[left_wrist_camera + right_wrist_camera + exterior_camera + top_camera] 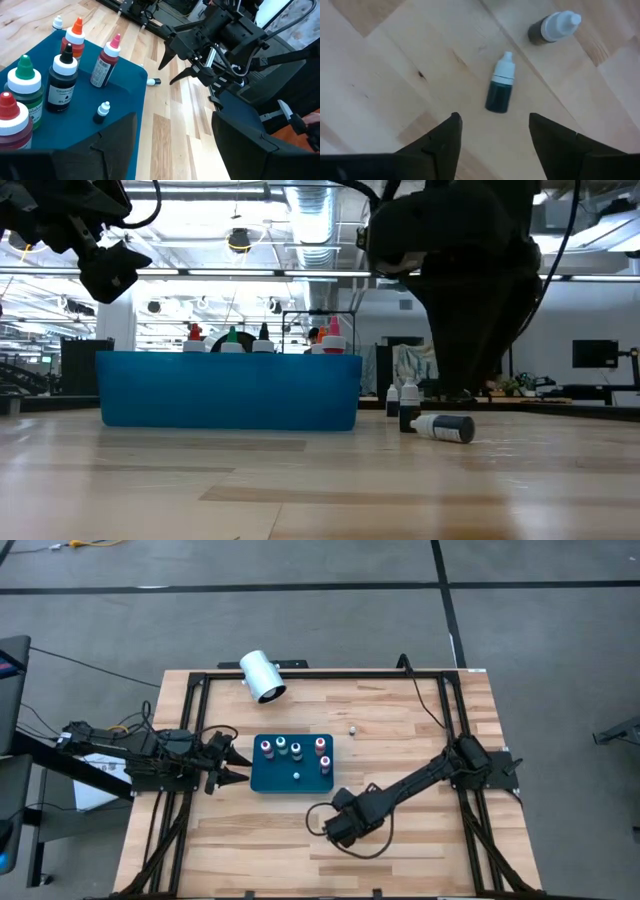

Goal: Pick & Place food coloring
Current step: Put the small black food coloring bottle into the bin

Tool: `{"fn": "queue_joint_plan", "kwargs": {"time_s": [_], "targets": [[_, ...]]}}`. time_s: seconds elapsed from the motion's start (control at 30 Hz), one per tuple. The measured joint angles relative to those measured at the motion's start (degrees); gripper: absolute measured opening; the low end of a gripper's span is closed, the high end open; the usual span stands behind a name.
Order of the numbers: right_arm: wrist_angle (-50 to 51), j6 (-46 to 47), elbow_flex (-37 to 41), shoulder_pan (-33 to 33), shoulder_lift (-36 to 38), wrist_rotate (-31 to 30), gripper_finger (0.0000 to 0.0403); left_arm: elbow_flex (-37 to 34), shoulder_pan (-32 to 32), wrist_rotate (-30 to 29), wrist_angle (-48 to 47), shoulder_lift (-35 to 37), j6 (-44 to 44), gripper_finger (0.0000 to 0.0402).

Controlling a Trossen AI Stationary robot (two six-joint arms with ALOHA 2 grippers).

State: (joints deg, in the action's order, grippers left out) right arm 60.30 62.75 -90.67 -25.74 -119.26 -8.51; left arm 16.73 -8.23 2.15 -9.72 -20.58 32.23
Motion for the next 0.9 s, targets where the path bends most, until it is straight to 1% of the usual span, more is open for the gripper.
{"fn": "queue_joint_plan", "kwargs": {"time_s": [0.13,0.47,0.9], "targets": [[-0.34,-0.44,0.00,0.49,0.00,-0.04,0.0226,0.00,0.00,0.00,0.04,0.00,-0.02,0.0249],[-1.47,-2.98,-0.02,1.94,0.00,-0.45,0.0226,0.00,0.01,0.01,0.09,0.00,0.00,0.0249],[-0.96,-2.81,0.26,1.33,0.00,-0.61,0.0226,0.00,0.00,0.04,0.13,-0.01,-0.27,0.0249]]}}
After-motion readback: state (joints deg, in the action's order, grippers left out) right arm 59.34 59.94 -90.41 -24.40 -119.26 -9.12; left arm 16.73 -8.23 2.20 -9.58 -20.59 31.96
